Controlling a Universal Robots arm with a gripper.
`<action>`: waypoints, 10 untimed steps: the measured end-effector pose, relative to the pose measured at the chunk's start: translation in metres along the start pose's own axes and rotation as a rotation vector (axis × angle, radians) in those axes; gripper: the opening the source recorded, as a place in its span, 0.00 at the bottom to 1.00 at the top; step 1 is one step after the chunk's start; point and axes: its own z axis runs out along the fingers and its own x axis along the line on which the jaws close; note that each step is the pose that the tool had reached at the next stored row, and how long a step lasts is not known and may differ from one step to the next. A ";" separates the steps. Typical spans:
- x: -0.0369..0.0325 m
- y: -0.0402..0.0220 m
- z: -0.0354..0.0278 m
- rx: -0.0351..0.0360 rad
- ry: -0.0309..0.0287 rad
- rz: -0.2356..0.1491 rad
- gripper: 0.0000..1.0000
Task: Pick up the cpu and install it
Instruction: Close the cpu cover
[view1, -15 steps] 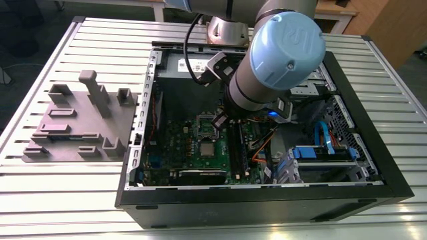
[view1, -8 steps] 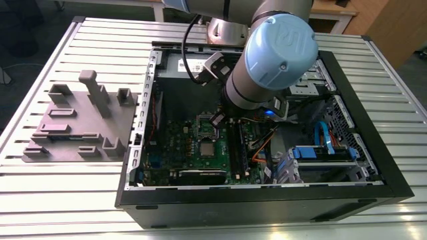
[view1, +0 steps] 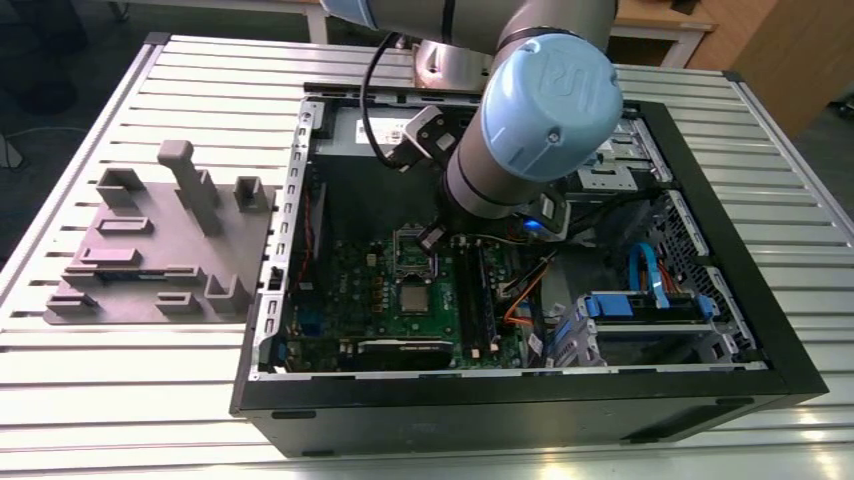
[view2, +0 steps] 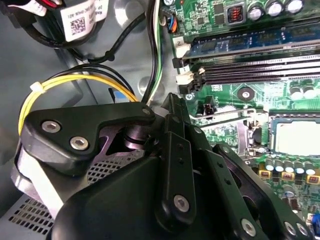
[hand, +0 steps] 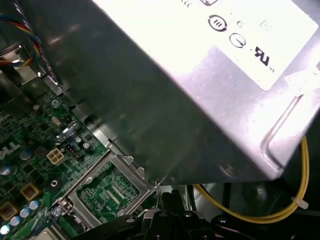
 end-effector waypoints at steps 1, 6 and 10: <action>0.0002 -0.0002 0.0008 -0.0001 0.0000 0.000 0.11; 0.0005 -0.0003 0.0014 -0.0014 0.0019 0.001 0.11; -0.0001 0.0005 -0.0001 0.0024 0.0162 0.005 0.11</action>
